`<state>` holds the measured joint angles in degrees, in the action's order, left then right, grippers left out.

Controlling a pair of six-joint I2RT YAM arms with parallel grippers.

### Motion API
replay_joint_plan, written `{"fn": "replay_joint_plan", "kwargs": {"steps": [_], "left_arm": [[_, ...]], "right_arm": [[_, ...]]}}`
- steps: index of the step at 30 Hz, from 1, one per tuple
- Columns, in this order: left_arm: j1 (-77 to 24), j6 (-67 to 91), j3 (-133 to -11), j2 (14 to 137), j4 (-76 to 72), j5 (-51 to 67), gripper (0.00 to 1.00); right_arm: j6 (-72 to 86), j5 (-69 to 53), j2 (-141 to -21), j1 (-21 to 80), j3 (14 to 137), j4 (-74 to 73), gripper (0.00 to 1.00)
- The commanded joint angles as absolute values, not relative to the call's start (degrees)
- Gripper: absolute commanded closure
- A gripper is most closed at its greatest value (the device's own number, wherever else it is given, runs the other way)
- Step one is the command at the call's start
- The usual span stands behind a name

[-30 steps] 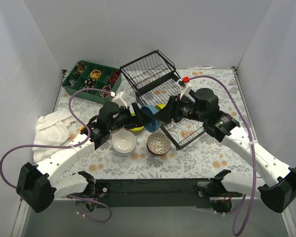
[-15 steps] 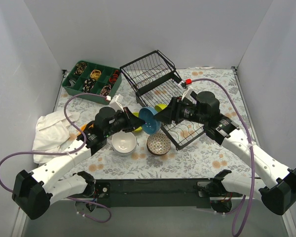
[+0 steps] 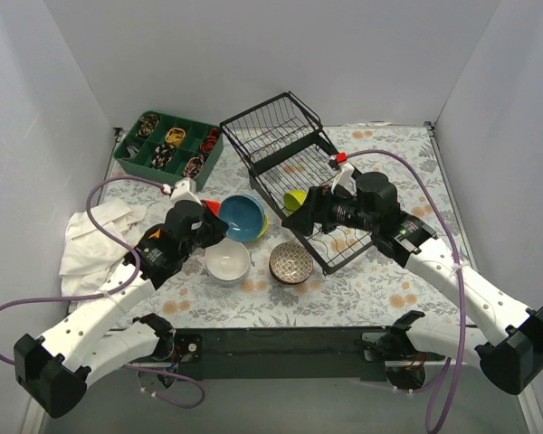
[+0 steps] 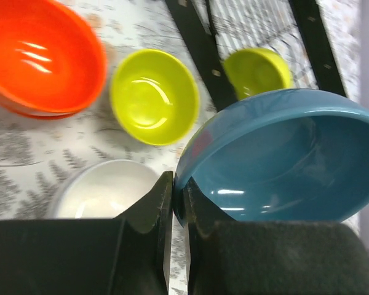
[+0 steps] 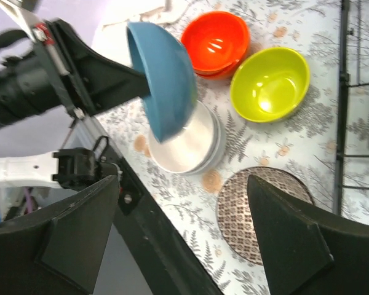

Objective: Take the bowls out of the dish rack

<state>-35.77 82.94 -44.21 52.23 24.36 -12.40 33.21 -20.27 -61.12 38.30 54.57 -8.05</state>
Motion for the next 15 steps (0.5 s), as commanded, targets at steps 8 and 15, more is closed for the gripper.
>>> {"fn": "replay_joint_plan", "kwargs": {"steps": [8,15], "left_arm": [[-14.2,84.3,-50.0,52.6,46.3,-19.7,1.0],[-6.5,87.4,-50.1,55.9,50.7,-19.8,1.0]], "right_arm": [[22.0,-12.7,-62.1,38.2,59.2,-18.1,0.04],[20.3,-12.8,-62.4,38.2,58.7,-19.5,0.04]]}}
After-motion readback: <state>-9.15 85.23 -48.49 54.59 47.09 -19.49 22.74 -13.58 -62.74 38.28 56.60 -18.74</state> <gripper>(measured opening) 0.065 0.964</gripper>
